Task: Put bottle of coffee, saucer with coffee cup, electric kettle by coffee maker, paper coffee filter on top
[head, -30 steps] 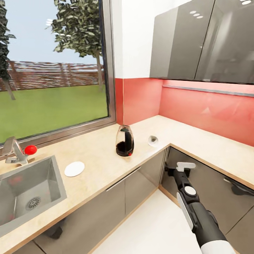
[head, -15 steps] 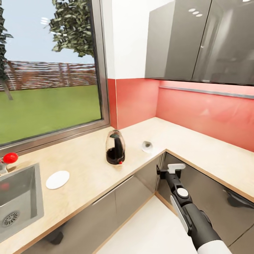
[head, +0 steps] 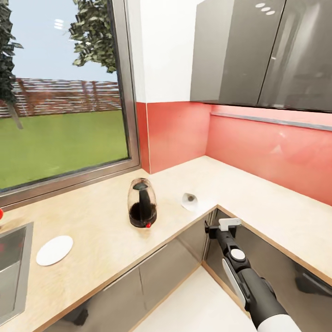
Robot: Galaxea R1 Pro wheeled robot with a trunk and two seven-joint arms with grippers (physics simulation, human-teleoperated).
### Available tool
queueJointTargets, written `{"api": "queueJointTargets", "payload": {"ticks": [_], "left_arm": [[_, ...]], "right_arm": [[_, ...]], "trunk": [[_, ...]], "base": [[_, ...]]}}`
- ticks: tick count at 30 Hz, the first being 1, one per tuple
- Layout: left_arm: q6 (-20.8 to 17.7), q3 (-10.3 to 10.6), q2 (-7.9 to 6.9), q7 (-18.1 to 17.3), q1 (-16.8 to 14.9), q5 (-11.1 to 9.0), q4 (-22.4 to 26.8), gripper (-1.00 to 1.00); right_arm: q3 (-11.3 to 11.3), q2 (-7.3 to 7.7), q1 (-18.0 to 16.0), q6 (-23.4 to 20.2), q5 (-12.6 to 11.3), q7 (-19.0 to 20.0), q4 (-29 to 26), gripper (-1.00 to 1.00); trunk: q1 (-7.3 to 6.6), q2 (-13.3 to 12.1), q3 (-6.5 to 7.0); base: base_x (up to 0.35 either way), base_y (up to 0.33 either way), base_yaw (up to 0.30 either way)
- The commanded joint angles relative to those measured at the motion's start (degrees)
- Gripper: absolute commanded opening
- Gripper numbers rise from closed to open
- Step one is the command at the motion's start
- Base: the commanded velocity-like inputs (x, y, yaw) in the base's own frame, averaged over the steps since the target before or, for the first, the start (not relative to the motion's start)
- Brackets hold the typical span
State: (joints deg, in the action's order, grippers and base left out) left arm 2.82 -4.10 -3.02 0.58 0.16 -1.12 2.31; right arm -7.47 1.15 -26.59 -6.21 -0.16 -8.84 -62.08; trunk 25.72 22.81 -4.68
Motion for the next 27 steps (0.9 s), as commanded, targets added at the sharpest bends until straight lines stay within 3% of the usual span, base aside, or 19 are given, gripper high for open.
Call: {"api": "queueJointTargets", "payload": {"ticks": [1, 9, 16, 21, 27], "left_arm": [[0.1, -0.4, 0.02, 0.0, 0.0, -0.1, 0.1, 1.0], [0.1, -0.4, 0.03, 0.0, 0.0, -0.1, 0.1, 1.0], [0.1, -0.4, 0.11, 0.0, 0.0, -0.2, 0.1, 1.0], [0.1, -0.4, 0.12, 0.0, 0.0, -0.2, 0.2, 1.0], [0.0, -0.5, 0.12, 0.0, 0.0, -0.2, 0.2, 1.0]], "right_arm": [[-0.3, 0.08, 0.0, -0.4, 0.0, -0.5, -0.1, 1.0], [-0.2, 0.08, 0.0, -0.4, 0.0, -0.5, -0.1, 1.0], [-0.2, 0.11, 0.0, -0.1, 0.1, -0.5, 0.0, 1.0], [-0.2, 0.09, 0.0, -0.1, 0.1, -0.5, 0.0, 1.0], [-0.2, 0.08, 0.0, -0.1, 0.1, -0.5, 0.1, 1.0]], "trunk": [[0.06, 0.1, -0.18], [0.06, 0.1, -0.69], [0.06, 0.1, -0.76], [0.06, 0.1, -0.76], [0.06, 0.1, -0.76]], "base": [[0.287, -0.194, 0.177], [0.249, -0.194, 0.169], [0.231, -0.191, 0.024], [0.079, -0.163, 0.056], [0.009, -0.252, 0.234]]}}
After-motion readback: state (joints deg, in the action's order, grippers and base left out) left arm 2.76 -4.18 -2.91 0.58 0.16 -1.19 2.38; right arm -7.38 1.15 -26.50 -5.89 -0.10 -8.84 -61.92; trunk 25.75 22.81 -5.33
